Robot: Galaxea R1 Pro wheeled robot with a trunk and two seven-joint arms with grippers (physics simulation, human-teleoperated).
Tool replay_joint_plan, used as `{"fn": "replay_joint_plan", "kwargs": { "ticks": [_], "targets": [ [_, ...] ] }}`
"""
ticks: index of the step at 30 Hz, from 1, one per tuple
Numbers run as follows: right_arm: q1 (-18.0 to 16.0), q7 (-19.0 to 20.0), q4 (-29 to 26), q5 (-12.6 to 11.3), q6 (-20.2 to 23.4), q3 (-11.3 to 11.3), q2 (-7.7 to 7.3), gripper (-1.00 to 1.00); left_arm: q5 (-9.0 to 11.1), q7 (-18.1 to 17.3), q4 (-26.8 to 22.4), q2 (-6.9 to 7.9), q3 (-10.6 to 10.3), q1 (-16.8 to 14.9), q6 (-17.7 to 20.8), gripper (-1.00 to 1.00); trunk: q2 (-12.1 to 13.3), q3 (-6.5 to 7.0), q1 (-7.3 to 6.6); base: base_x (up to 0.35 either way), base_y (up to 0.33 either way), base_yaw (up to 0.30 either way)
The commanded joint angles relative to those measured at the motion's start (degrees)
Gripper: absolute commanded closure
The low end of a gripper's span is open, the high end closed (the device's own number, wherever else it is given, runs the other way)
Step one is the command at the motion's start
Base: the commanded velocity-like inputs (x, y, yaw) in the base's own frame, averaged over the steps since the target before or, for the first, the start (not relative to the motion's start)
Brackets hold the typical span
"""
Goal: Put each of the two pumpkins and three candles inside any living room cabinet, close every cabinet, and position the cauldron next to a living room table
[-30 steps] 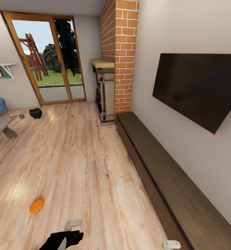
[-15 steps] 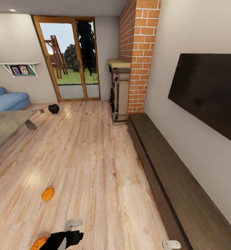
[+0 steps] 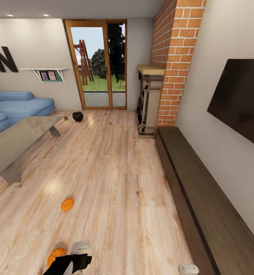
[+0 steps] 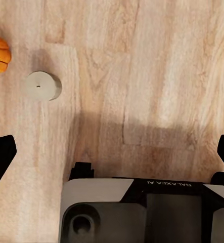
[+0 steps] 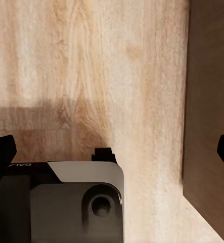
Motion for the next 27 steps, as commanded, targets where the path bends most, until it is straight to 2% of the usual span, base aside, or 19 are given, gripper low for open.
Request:
{"fn": "replay_joint_plan", "kwargs": {
  "ticks": [1,9,17,27],
  "targets": [
    [0.0,-0.24,-0.15,0.01,0.37,0.09,0.0,-1.0,0.56,0.05,-0.08,-0.02,0.04,-0.04,0.31,-1.0,-0.11,-0.11,0.03,0.022,-0.046,0.289],
    [0.0,-0.24,-0.15,-0.03,0.4,0.09,0.0,-1.0,0.43,0.04,-0.09,-0.03,-0.03,-0.04,0.28,-1.0,-0.11,-0.11,0.03,0.215,-0.116,0.222],
    [0.0,-0.24,-0.15,-0.04,0.34,0.09,-0.04,-1.0,0.41,0.04,-0.08,-0.03,-0.04,-0.04,0.28,-1.0,-0.11,-0.11,0.03,0.296,-0.116,0.02],
    [0.0,-0.18,-0.15,-0.05,0.33,0.08,-0.08,-1.0,0.5,0.05,-0.08,0.04,0.04,-0.04,0.28,-1.0,-0.11,-0.11,0.03,0.323,-0.009,-0.017]
  ]
}}
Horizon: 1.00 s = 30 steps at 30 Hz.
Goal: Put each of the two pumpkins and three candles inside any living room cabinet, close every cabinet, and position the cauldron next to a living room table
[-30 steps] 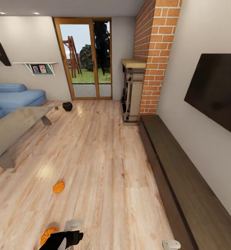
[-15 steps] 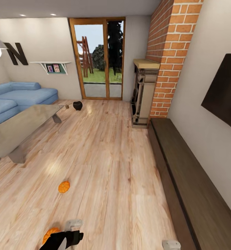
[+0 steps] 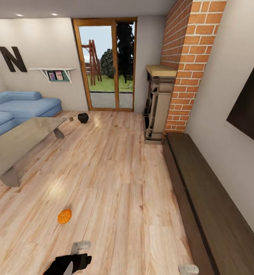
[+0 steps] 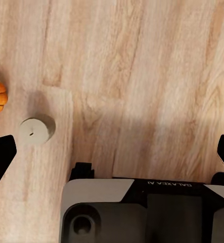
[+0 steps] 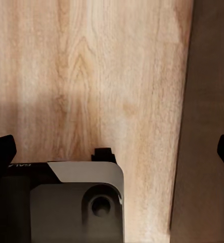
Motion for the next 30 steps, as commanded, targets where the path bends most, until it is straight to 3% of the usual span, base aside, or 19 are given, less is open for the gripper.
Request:
{"fn": "replay_joint_plan", "kwargs": {
  "ticks": [1,30],
  "targets": [
    [-0.02,-0.24,-0.12,0.02,0.38,0.07,0.03,-1.0,0.55,0.05,-0.11,0.0,0.04,-0.01,0.35,-1.0,-0.1,-0.11,0.06,0.325,0.0,-0.033],
    [-0.02,-0.25,-0.12,0.03,0.38,0.1,0.08,-1.0,0.47,0.09,-0.11,-0.07,-0.04,-0.01,0.35,-1.0,-0.1,-0.11,0.06,0.325,-0.014,-0.002]
  ]
}}
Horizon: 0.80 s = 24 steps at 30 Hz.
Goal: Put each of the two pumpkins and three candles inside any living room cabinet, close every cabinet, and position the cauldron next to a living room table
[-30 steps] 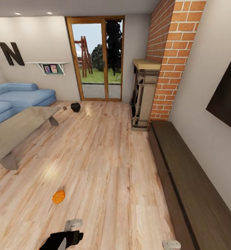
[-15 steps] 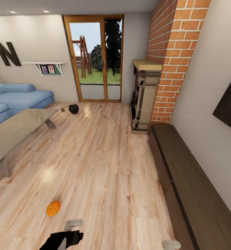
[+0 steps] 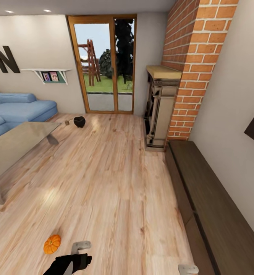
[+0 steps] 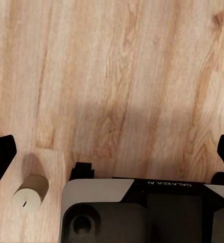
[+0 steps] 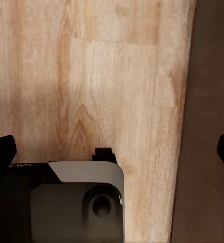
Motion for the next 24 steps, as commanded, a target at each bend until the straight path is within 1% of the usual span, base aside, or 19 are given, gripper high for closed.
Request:
{"fn": "replay_joint_plan", "kwargs": {
  "ticks": [1,24],
  "targets": [
    [-0.02,-0.25,-0.12,0.02,0.38,0.09,0.0,-1.0,0.55,0.05,-0.11,0.0,0.02,-0.02,0.34,-1.0,-0.11,-0.11,0.06,0.325,0.0,0.0],
    [-0.02,-0.25,-0.12,0.02,0.38,0.09,0.0,-1.0,0.57,0.01,-0.11,-0.01,0.04,-0.02,0.34,-1.0,-0.11,-0.11,0.06,0.325,0.0,0.0]
  ]
}}
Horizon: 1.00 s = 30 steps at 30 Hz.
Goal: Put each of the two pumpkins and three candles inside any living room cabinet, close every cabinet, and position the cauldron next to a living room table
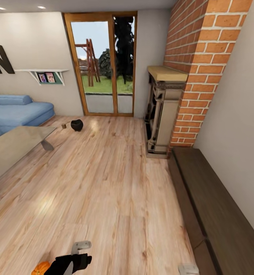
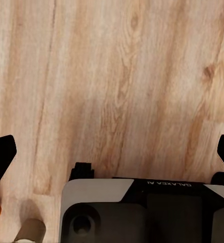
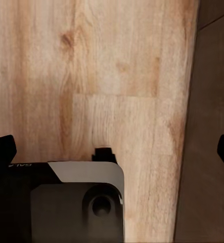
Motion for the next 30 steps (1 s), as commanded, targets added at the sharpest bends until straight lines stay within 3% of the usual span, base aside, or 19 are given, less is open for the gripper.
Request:
{"fn": "replay_joint_plan", "kwargs": {
  "ticks": [1,30],
  "targets": [
    [-0.02,-0.26,-0.12,0.02,0.38,0.09,0.0,-1.0,0.54,0.05,-0.11,0.0,0.02,-0.02,0.35,-1.0,-0.11,-0.11,0.06,0.325,0.0,0.0],
    [-0.02,-0.27,-0.12,0.03,0.38,0.09,0.0,-1.0,0.56,0.11,-0.11,0.0,0.01,-0.02,0.28,-1.0,-0.11,-0.11,0.06,0.325,0.0,0.0]
  ]
}}
